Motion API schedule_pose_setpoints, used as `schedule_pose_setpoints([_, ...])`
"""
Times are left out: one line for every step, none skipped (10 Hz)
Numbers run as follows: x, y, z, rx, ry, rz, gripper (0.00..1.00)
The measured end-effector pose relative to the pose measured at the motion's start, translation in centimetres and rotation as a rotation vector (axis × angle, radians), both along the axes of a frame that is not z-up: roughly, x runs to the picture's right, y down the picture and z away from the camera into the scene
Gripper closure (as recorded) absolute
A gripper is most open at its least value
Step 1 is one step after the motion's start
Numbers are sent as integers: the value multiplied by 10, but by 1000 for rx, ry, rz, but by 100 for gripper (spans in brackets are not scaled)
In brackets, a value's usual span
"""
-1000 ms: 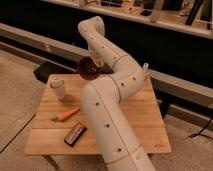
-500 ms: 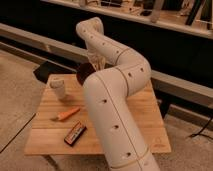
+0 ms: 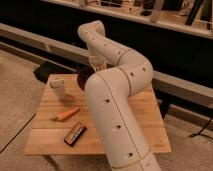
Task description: Pick up the ceramic bowl
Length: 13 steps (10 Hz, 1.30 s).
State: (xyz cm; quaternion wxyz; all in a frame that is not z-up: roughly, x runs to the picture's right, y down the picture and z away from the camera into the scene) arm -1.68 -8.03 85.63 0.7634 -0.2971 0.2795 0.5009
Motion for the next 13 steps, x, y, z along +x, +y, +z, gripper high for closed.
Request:
schedule_pose_setpoints([1,-1,1,-3,-3,1,100])
schedule_pose_setpoints([0,-1,1,-6,-7,-2,100])
schedule_pose_setpoints([0,-2,1,-9,-12,-6,100])
schedule_pose_setpoints([-1,-3,0,-12,-22,-9,100])
schedule_pose_setpoints([-2,-3,-1,-17,-29,-10,100])
schedule_pose_setpoints([-3,-3,-1,-23,-37,-10,100])
schedule_pose_setpoints([-3,-1,-1,-33,-44,-10,100])
schedule_pose_setpoints([-2,0,-1,-41,-46,-10,100])
schedule_pose_setpoints([0,2,0,-48,-44,-9,100])
schedule_pose_setpoints([-1,2,-1,-48,-44,-9,100])
schedule_pose_setpoints([0,2,-1,-48,-44,-9,100])
schedule_pose_setpoints([0,2,-1,-48,-44,-9,100])
schedule_pose_setpoints([0,2,0,-49,-44,-9,100])
